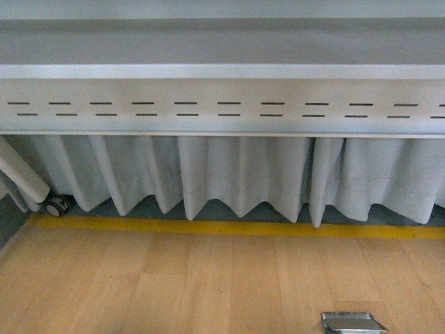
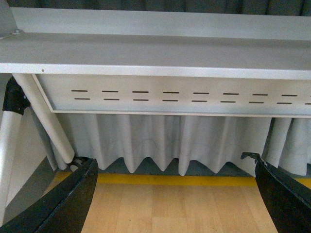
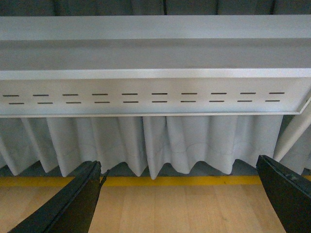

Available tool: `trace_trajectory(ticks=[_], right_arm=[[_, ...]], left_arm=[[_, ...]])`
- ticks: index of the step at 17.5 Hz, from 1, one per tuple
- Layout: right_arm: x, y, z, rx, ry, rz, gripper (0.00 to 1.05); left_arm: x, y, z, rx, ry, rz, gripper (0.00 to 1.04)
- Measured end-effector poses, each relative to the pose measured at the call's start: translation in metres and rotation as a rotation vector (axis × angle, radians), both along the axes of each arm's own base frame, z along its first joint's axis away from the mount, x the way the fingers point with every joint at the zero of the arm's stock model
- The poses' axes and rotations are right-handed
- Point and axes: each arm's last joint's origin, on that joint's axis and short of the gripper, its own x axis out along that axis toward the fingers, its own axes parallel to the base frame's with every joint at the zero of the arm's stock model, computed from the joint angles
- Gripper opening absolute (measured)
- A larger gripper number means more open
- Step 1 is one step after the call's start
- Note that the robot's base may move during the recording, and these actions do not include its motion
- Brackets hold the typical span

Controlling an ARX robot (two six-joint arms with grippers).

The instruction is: Open oven

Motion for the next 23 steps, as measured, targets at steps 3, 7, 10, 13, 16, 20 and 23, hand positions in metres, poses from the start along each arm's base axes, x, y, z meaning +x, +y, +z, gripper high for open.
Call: trace_trajectory(ticks=[3, 7, 10, 13, 16, 20, 23], right_arm=[[0.0000, 0.0000, 0.0000, 0.000, 0.000, 0.000, 0.98], [0.0000, 0.0000, 0.0000, 0.000, 0.000, 0.000, 0.98], [0.0000, 0.0000, 0.0000, 0.000, 0.000, 0.000, 0.98], [0.0000, 0.0000, 0.0000, 0.000, 0.000, 0.000, 0.98], [0.0000, 0.0000, 0.0000, 0.000, 0.000, 0.000, 0.98], [0.0000, 0.0000, 0.0000, 0.000, 0.000, 0.000, 0.98], [0.0000, 0.0000, 0.0000, 0.000, 0.000, 0.000, 0.98]], left_arm=[[0.0000, 0.0000, 0.0000, 0.000, 0.000, 0.000, 0.98], [0.0000, 0.0000, 0.0000, 0.000, 0.000, 0.000, 0.98], [0.0000, 0.0000, 0.0000, 0.000, 0.000, 0.000, 0.98], [0.0000, 0.0000, 0.0000, 0.000, 0.000, 0.000, 0.98], [0.0000, 0.0000, 0.0000, 0.000, 0.000, 0.000, 0.98], [0.0000, 0.0000, 0.0000, 0.000, 0.000, 0.000, 0.98], [0.0000, 0.0000, 0.0000, 0.000, 0.000, 0.000, 0.98]])
